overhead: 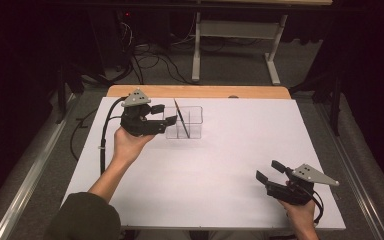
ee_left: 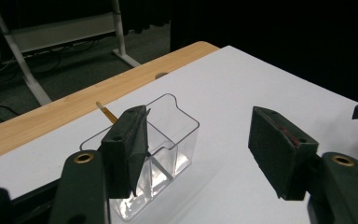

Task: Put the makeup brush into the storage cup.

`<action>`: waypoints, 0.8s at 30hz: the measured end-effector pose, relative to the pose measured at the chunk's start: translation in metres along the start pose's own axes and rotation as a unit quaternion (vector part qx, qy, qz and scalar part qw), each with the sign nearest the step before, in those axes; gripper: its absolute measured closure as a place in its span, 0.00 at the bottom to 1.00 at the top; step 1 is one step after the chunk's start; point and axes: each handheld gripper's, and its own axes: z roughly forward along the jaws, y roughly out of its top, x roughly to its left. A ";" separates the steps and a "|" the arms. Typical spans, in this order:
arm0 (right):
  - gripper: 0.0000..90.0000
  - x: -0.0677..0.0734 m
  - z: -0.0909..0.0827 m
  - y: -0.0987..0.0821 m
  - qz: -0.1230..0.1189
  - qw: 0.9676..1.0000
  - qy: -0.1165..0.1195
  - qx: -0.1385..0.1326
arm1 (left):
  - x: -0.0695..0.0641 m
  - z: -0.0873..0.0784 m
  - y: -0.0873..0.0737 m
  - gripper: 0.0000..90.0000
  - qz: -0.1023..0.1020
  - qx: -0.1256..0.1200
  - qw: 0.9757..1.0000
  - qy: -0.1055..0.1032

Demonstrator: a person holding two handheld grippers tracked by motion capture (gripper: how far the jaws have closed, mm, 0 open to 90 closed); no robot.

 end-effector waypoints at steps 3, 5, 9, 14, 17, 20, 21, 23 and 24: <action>0.32 0.000 0.000 0.000 -0.001 1.000 0.000 0.000 | -0.001 -0.002 -0.001 0.43 0.001 0.002 1.000 0.000; 0.32 0.000 0.000 0.000 -0.002 1.000 0.000 0.000 | -0.002 -0.003 -0.002 0.43 0.002 0.002 1.000 0.000; 0.32 0.000 0.000 0.000 -0.003 1.000 0.001 0.000 | -0.004 -0.005 -0.004 0.42 0.002 0.004 1.000 -0.006; 0.32 0.001 0.000 0.000 -0.001 1.000 0.001 0.001 | -0.007 -0.008 -0.008 0.43 0.000 0.003 1.000 -0.011; 0.32 0.000 0.001 0.000 -0.001 1.000 0.002 0.002 | -0.006 -0.009 -0.010 0.42 -0.002 0.003 1.000 -0.012; 0.32 0.001 0.001 0.000 -0.001 1.000 0.001 0.002 | -0.006 -0.013 -0.012 0.42 -0.005 0.000 1.000 -0.011; 0.32 0.001 0.001 0.000 -0.001 1.000 0.001 0.002 | -0.005 -0.014 -0.012 0.42 -0.007 -0.001 1.000 -0.011; 0.32 0.000 0.001 0.000 -0.002 1.000 0.001 0.002 | -0.005 -0.016 -0.013 0.42 -0.007 0.000 1.000 -0.009; 0.32 0.001 0.001 0.000 -0.001 1.000 0.001 0.002 | -0.005 -0.016 -0.014 0.42 -0.006 0.000 1.000 -0.009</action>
